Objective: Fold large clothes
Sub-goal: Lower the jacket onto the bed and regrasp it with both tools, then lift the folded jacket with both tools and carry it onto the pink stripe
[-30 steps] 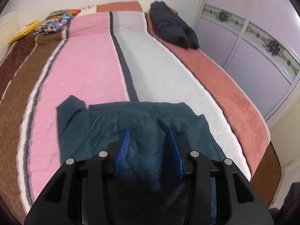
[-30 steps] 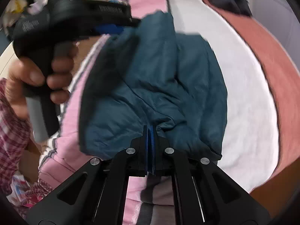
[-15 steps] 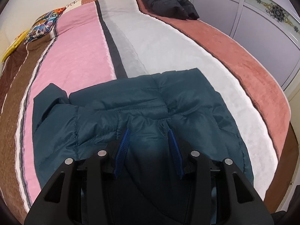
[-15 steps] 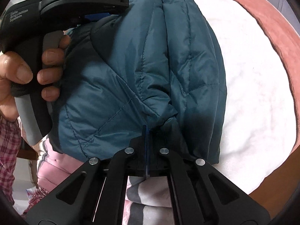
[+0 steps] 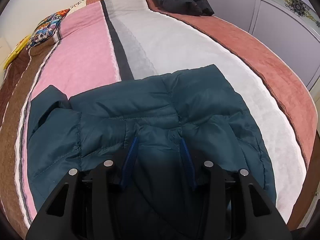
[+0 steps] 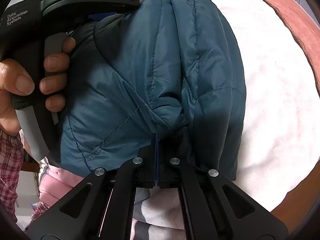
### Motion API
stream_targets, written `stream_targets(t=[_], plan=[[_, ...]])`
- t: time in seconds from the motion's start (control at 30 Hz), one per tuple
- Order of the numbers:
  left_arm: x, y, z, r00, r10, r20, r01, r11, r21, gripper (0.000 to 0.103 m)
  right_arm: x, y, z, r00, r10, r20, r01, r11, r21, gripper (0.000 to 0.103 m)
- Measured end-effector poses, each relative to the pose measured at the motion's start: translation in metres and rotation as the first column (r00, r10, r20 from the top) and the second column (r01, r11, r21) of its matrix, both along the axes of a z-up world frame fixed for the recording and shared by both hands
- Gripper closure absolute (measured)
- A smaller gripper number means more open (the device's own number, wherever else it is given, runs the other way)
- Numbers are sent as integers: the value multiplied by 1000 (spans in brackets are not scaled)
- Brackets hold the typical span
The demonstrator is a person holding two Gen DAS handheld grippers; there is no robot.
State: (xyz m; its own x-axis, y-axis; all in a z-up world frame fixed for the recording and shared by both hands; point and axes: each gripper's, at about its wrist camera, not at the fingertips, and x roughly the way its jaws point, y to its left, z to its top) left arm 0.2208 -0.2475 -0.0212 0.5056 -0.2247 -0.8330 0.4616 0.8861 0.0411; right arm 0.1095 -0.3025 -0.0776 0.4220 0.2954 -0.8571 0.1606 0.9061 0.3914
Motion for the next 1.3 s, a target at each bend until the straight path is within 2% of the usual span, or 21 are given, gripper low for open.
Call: stream_targets(t=[0.23,0.6,0.8,1.0,1.3], plan=[[0,0,-1,1000,1,-1,-1,1000,-1,59,1,-10,3,1000,-4,-1,4,1000,1,103],[3,5,5,1000,21,-18,-22,999,-28,59,1,0,7,1000,-18,-11,18,1000,-11,103],[-4,10,20,999,33,-15,-34,998,-57,58,0,6,11,1000,-21,-11,21,999,-33,103],[-17,17,43,999,34,14,-33,996,-88,51,0,9,13,999,-33,-11,33,999,-38,103],[-41,33,72,998,25,61,-17,993,-119,51,-3,15,17,999,-44,-2,44,997,-60,103]])
